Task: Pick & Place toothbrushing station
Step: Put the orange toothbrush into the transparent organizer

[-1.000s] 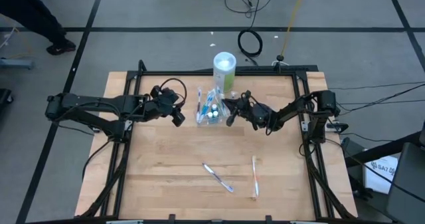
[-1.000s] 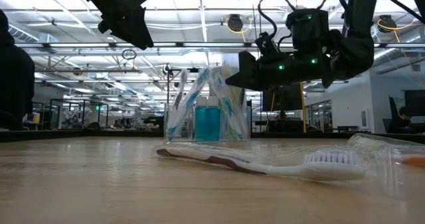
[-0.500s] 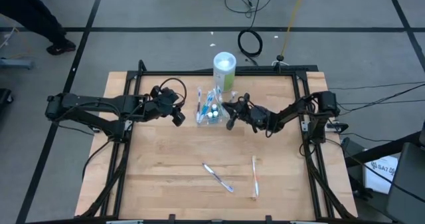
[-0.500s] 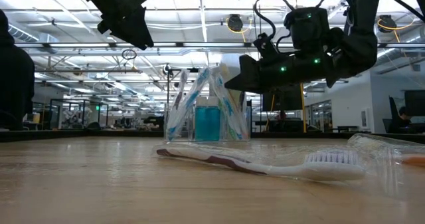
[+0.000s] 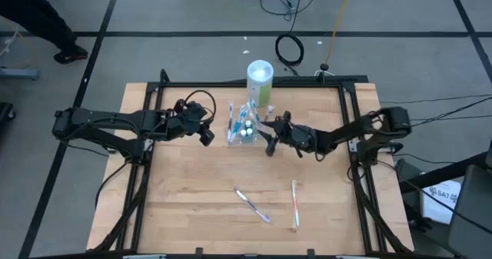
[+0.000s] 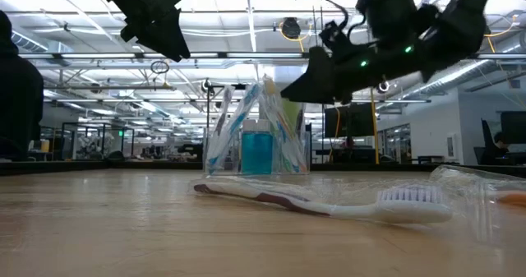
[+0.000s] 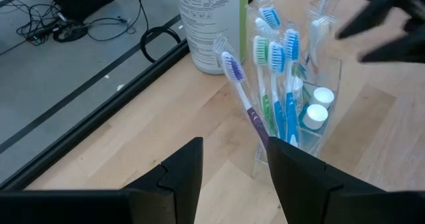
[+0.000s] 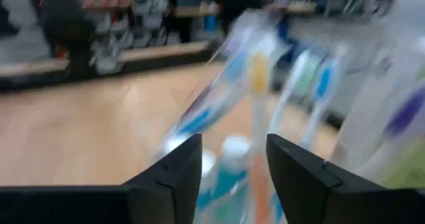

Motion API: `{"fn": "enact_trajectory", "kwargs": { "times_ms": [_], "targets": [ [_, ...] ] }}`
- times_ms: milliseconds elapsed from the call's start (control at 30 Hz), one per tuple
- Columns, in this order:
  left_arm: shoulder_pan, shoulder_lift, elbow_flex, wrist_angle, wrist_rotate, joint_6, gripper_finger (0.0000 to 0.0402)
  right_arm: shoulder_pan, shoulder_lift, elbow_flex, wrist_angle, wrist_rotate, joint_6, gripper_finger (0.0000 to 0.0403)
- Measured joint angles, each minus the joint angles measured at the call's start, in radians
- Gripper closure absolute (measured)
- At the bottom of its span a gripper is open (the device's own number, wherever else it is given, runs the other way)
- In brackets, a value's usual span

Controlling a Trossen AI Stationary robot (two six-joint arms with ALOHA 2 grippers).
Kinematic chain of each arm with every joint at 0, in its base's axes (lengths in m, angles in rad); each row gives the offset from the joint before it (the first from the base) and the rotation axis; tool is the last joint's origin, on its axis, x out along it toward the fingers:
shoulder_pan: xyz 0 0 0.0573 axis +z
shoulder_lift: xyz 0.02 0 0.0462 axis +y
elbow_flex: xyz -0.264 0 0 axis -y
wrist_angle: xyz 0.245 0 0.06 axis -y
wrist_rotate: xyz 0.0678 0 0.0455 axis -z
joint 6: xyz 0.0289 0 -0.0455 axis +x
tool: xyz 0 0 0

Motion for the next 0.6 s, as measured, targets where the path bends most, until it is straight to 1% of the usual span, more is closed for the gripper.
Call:
{"fn": "enact_trajectory", "kwargs": {
  "times_ms": [167, 233, 367, 467, 533, 567, 600],
  "targets": [
    [0.0, 0.0, 0.0, 0.0, 0.0, 0.002, 0.0227, 0.105, -0.175, 0.001, -0.27, -0.001, 0.054, 0.0226],
    [0.0, 0.0, 0.0, 0.0, 0.0, 0.004, 0.0227, 0.154, -0.236, 0.0, -0.367, -0.001, 0.115, 0.0225],
    [0.0, 0.0, 0.0, 0.0, 0.0, 0.003, 0.0227, 0.258, -0.322, 0.0, -0.509, -0.005, 0.264, 0.023],
    [0.0, 0.0, 0.0, 0.0, 0.0, 0.003, 0.0227, 0.328, -0.353, 0.002, -0.605, -0.006, 0.411, 0.0233],
    [0.0, 0.0, 0.0, 0.0, 0.0, 0.0, 0.0227, 0.367, -0.357, 0.0, -0.662, -0.007, 0.57, 0.0233],
    [0.0, 0.0, 0.0, 0.0, 0.0, -0.002, 0.0227, 0.385, -0.357, 0.0, -0.687, -0.019, 0.649, 0.0233],
    [0.0, 0.0, 0.0, 0.001, 0.0, -0.007, 0.0227, 0.4, -0.358, 0.001, -0.718, -0.053, 0.712, 0.0232]
  ]
}}
